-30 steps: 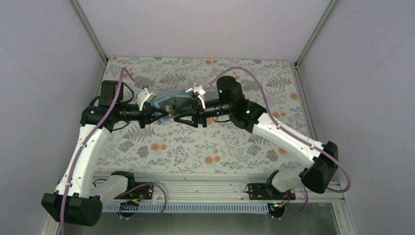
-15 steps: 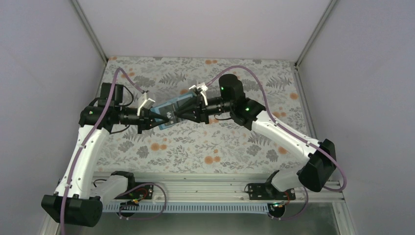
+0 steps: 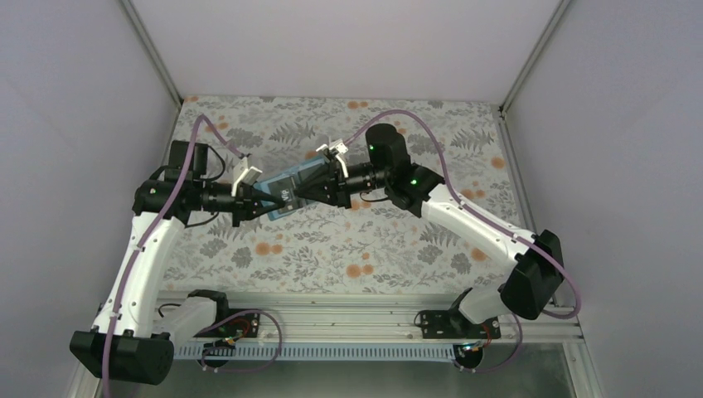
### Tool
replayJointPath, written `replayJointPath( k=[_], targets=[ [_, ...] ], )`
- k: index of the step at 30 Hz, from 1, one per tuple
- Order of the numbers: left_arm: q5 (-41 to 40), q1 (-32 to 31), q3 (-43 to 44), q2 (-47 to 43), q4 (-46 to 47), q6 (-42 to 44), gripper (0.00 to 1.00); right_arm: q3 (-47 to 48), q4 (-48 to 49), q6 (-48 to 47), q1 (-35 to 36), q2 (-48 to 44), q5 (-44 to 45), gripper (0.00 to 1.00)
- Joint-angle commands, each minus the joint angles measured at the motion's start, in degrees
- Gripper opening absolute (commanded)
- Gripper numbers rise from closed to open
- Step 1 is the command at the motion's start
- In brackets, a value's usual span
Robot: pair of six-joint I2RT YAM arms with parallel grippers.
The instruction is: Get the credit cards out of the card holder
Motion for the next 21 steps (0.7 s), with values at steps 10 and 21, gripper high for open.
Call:
replayJointPath(
  k=[10, 21],
  targets=[
    [4.07, -0.13, 1.15, -0.52, 2.84, 0.49, 0.02, 2.77, -0.75, -2.79, 3.86, 2.05, 0.50, 0.27],
    [13.70, -0.12, 5.84, 0.49, -5.18, 8.71, 0.02, 0.78, 5.67, -1.11, 1.15, -2.06, -5.74, 0.28]
  ],
)
